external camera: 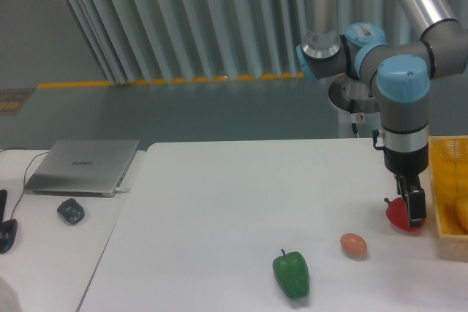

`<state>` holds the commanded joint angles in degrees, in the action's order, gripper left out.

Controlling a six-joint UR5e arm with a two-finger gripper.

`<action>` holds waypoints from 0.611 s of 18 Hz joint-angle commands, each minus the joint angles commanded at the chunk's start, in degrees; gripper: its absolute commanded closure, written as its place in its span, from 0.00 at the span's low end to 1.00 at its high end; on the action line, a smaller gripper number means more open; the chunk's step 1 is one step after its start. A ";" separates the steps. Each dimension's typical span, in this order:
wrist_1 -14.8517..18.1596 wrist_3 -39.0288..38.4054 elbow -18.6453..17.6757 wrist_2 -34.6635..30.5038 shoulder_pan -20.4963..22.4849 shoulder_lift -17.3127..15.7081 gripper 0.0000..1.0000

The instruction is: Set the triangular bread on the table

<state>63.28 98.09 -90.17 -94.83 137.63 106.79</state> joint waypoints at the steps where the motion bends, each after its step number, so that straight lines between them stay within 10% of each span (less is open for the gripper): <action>1: 0.00 0.00 0.00 0.00 0.09 0.00 0.00; 11: -0.52 -3.43 -2.10 0.26 0.18 -0.17 0.00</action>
<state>62.76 94.66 -92.28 -94.57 137.81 106.61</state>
